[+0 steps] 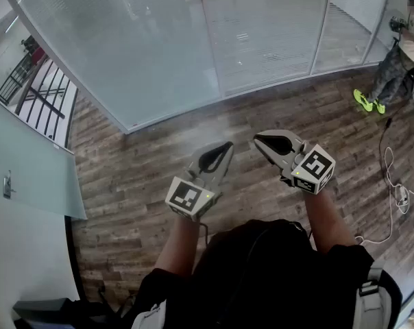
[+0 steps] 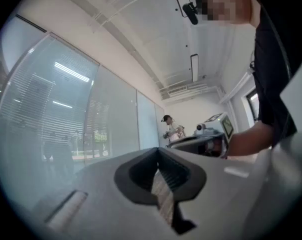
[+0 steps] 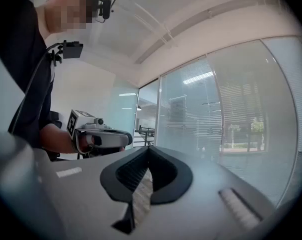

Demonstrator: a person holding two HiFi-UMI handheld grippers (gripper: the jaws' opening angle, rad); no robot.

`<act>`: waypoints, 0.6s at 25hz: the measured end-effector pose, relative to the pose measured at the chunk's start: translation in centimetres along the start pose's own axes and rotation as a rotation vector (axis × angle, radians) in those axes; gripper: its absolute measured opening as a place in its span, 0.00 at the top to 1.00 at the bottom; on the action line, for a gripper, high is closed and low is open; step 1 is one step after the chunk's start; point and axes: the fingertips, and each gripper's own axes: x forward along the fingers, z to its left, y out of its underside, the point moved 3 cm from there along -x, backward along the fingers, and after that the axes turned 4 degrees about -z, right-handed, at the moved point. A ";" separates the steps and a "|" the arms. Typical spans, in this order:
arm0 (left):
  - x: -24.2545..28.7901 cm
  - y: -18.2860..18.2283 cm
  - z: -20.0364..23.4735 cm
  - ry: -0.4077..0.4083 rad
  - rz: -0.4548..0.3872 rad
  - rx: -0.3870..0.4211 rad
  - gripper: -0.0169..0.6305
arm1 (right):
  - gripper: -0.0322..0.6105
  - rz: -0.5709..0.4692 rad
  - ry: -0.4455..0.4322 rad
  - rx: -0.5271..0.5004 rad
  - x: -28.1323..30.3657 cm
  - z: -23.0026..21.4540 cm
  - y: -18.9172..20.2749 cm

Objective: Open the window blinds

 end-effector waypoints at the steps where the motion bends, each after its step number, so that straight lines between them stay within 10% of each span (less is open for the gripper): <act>1: -0.1 0.1 0.1 -0.001 -0.007 0.005 0.97 | 0.94 -0.004 0.003 0.014 0.1 0.2 -0.3; 15: -0.8 0.3 0.0 -0.001 -0.035 0.036 0.97 | 0.94 -0.047 0.004 0.008 -0.1 0.7 -0.6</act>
